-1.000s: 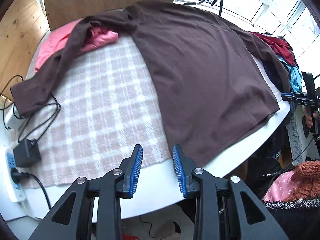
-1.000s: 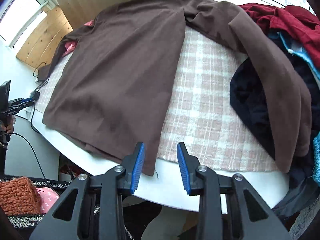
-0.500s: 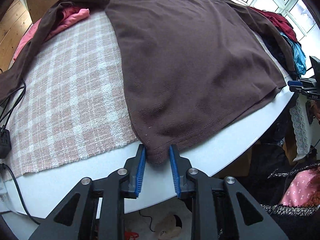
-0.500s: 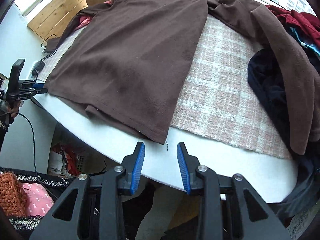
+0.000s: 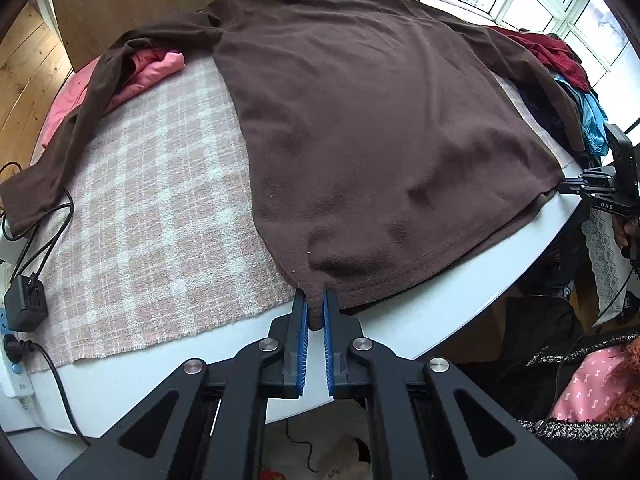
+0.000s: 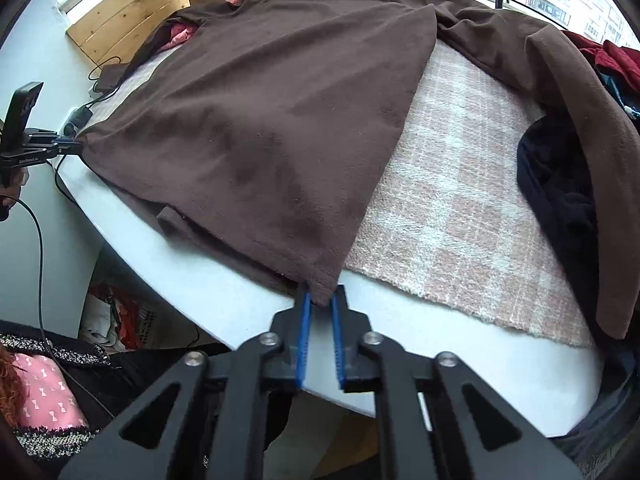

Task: Fold clothes
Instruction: 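Grasp the hoodie hem with both tools, pull it straight, release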

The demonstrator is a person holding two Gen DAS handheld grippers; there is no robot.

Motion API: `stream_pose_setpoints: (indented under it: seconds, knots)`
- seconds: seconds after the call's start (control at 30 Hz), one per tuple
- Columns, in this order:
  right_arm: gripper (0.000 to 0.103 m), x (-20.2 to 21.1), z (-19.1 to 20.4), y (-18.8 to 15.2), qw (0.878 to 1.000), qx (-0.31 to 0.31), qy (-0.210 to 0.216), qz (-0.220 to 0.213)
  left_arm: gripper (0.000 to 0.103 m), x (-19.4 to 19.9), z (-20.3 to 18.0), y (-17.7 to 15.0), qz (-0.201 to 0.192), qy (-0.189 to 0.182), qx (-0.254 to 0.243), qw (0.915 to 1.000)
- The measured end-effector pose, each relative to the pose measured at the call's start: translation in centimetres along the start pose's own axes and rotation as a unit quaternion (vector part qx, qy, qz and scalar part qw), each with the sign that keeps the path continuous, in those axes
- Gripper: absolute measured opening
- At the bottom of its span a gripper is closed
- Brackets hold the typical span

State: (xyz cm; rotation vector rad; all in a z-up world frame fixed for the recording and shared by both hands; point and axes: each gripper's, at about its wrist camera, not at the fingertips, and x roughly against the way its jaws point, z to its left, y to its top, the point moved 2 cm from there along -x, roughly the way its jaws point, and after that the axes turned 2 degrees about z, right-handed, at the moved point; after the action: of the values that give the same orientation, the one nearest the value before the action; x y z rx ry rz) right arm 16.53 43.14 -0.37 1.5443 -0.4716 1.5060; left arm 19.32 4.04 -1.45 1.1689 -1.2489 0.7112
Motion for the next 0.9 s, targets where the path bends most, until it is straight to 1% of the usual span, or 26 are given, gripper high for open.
stream_pose_setpoints:
  seconds: [0.07,0.13,0.17,0.2,0.23,0.3,0.33,0.4,0.47,0.53,0.6,0.67,0.7,0.8,0.87,0.9]
  knots:
    - [0.005,1.4,0.4,0.4,1.0,0.017,-0.02,-0.009,0.006,1.1,0.0,-0.2,-0.006,0.005,-0.003,1.0]
    - [0.005,4.5,0.8,0.8,0.998,0.032,-0.031,-0.034,0.006,2.7,-0.4,-0.3,-0.017,0.018,-0.012,0.9996]
    - [0.005,6.3,0.8,0.9,0.997,0.038,-0.039,-0.048,0.006,3.5,-0.7,-0.4,-0.023,0.026,-0.021,0.9992]
    - [0.005,7.3,0.7,0.9,0.996,0.037,-0.048,-0.058,0.006,4.3,-0.9,-0.6,-0.027,0.034,-0.035,0.9985]
    - [0.005,7.7,0.6,0.8,0.996,0.033,-0.058,-0.065,0.006,4.6,-1.0,-0.7,-0.026,0.038,-0.047,0.9978]
    - [0.005,8.5,0.4,0.7,0.994,0.023,-0.076,-0.078,0.006,3.2,-0.9,-0.5,-0.008,0.034,-0.062,0.9975]
    - [0.004,7.8,0.3,0.4,0.994,0.021,-0.084,-0.069,0.006,2.2,-0.7,-0.7,0.005,0.036,-0.061,0.9975]
    - [0.004,5.2,0.1,-0.2,0.994,0.024,-0.097,-0.034,0.006,0.5,-0.4,-1.2,0.029,0.039,-0.059,0.9971]
    - [0.004,3.6,0.5,-0.5,0.994,0.036,-0.102,-0.009,0.006,0.8,0.0,-1.5,0.031,0.034,-0.05,0.9977]
    - [0.004,4.2,0.9,-0.4,0.993,0.047,-0.104,-0.01,0.006,2.2,0.3,-1.5,0.022,0.036,-0.047,0.998]
    - [0.004,6.2,1.0,0.2,0.993,0.049,-0.107,-0.032,0.006,4.0,0.3,-1.2,0.005,0.042,-0.054,0.9976]
    - [0.004,7.6,0.7,0.5,0.992,0.041,-0.108,-0.046,0.006,4.9,-0.1,-1.2,-0.003,0.045,-0.063,0.997]
    - [0.004,7.3,0.3,0.3,0.993,0.035,-0.109,-0.041,0.006,4.4,-0.3,-1.3,0.0,0.042,-0.066,0.997]
    - [0.004,4.8,-0.6,-0.7,0.993,0.019,-0.116,-0.007,0.006,1.0,-0.7,-2.2,0.035,0.035,-0.069,0.9963]
    - [0.004,3.0,-0.5,-1.3,0.992,0.023,-0.121,0.016,0.006,-0.7,-0.9,-2.8,0.056,0.036,-0.07,0.9953]
    - [0.004,2.6,-0.2,-1.4,0.991,0.028,-0.126,0.018,0.006,-0.8,-1.0,-2.9,0.058,0.038,-0.074,0.9948]
